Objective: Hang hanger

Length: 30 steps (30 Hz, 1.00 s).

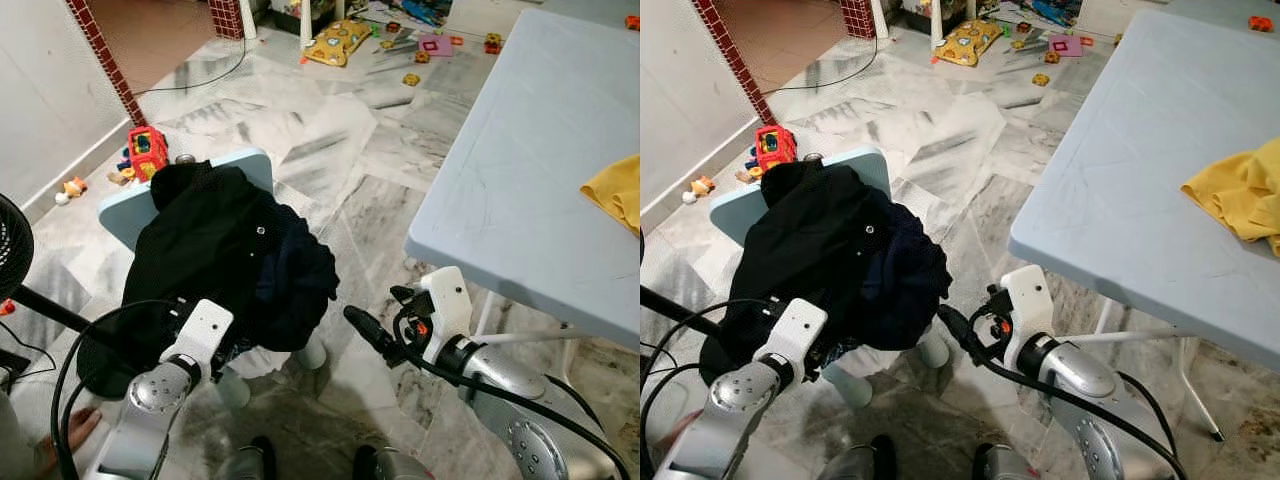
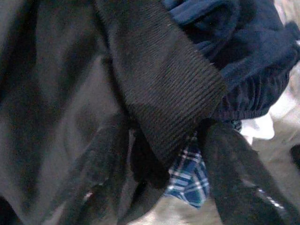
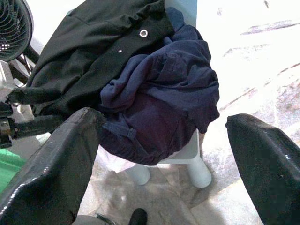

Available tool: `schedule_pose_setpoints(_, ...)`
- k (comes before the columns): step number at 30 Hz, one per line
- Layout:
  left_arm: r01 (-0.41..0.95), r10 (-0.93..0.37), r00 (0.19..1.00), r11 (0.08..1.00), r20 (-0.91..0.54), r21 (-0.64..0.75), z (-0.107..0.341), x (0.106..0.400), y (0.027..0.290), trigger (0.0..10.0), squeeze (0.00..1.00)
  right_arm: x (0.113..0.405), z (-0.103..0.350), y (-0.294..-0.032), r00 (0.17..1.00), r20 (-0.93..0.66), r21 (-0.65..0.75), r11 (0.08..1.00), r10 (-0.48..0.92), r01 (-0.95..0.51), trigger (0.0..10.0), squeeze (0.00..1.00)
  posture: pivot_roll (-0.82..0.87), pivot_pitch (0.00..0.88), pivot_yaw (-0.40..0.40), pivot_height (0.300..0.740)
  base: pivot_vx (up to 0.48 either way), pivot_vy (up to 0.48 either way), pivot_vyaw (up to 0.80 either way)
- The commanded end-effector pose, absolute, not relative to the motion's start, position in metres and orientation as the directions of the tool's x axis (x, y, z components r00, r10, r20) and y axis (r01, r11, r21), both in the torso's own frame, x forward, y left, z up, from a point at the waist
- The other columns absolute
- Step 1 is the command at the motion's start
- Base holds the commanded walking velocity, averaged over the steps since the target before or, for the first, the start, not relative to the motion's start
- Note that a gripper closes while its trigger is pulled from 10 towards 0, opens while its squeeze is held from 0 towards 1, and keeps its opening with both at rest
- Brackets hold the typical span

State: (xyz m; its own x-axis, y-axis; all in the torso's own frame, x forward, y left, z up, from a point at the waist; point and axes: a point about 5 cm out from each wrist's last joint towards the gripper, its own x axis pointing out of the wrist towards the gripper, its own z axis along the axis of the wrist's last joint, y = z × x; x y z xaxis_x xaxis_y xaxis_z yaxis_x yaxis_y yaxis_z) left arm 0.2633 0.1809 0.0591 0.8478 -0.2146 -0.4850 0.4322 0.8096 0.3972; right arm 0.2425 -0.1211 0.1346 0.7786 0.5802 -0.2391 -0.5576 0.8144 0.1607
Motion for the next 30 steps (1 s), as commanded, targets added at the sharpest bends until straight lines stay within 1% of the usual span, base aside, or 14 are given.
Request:
schedule_pose_setpoints(1, 0.466, -0.228, 0.829, 0.786, -0.510, 0.407, 0.053, 0.260, 0.181, 10.0, 1.00, 0.240, 0.134, -0.119, 0.774, -0.237, 0.164, 0.810, 0.587, -0.563, 10.0, 0.00, -0.11, 0.212, 0.047, 0.740, 0.000, 0.000, 0.00)
schedule_pose_setpoints(2, 0.478, -0.235, 0.824, 0.777, -0.515, 0.411, 0.053, 0.261, 0.180, 10.0, 0.05, 0.239, 0.134, -0.119, 0.775, -0.237, 0.164, 0.810, 0.586, -0.562, 10.0, 0.00, -0.11, 0.213, 0.048, 0.740, 0.000, 0.000, 0.00)
schedule_pose_setpoints(3, 0.489, -0.241, 0.819, 0.767, -0.520, 0.416, 0.053, 0.262, 0.179, 10.0, 0.00, 0.239, 0.134, -0.119, 0.776, -0.237, 0.165, 0.811, 0.585, -0.561, 10.0, 0.00, -0.11, 0.213, 0.049, 0.740, 0.000, 0.000, 0.00)
schedule_pose_setpoints(7, 0.522, -0.261, 0.806, 0.736, -0.531, 0.430, 0.053, 0.265, 0.178, 10.0, 0.00, 0.238, 0.134, -0.120, 0.778, -0.239, 0.165, 0.814, 0.581, -0.557, 10.0, 0.00, -0.11, 0.214, 0.052, 0.740, 0.000, 0.000, 0.00)
schedule_pose_setpoints(14, 0.559, -0.277, 0.775, 0.719, -0.569, 0.412, 0.044, 0.267, 0.180, 10.0, 0.00, 0.238, 0.134, -0.120, 0.780, -0.238, 0.166, 0.815, 0.579, -0.555, 10.0, 0.00, -0.12, 0.215, 0.052, 0.740, 0.000, 0.000, 0.00)
schedule_pose_setpoints(15, 0.560, -0.274, 0.772, 0.719, -0.573, 0.411, 0.041, 0.268, 0.183, 7.5, 0.00, 0.238, 0.134, -0.120, 0.780, -0.238, 0.165, 0.815, 0.579, -0.555, 10.0, 0.00, -0.12, 0.215, 0.051, 0.740, 0.000, 0.000, 0.00)
schedule_pose_setpoints(16, 0.560, -0.274, 0.772, 0.719, -0.573, 0.411, 0.041, 0.268, 0.183, 7.5, 0.00, 0.238, 0.134, -0.120, 0.780, -0.238, 0.165, 0.815, 0.579, -0.555, 10.0, 0.00, -0.12, 0.215, 0.051, 0.740, 0.000, 0.000, 0.00)
schedule_pose_setpoints(17, 0.566, -0.279, 0.769, 0.715, -0.575, 0.410, 0.039, 0.268, 0.184, 2.7, 0.00, 0.238, 0.134, -0.120, 0.779, -0.238, 0.165, 0.815, 0.579, -0.555, 10.0, 0.00, -0.12, 0.215, 0.049, 0.740, 0.000, 0.000, 0.00)
schedule_pose_setpoints(19, 0.571, -0.296, 0.773, 0.711, -0.562, 0.411, 0.038, 0.271, 0.186, 0.0, 0.00, 0.239, 0.134, -0.120, 0.780, -0.237, 0.164, 0.815, 0.580, -0.556, 10.0, 0.00, -0.12, 0.215, 0.047, 0.740, 0.000, 0.000, 0.00)
schedule_pose_setpoints(30, 0.563, -0.326, 0.801, 0.696, -0.503, 0.445, 0.047, 0.281, 0.182, 0.0, 0.00, 0.239, 0.134, -0.122, 0.783, -0.237, 0.160, 0.818, 0.575, -0.552, 10.0, 0.00, -0.13, 0.211, 0.050, 0.740, 0.000, 0.000, 0.00)
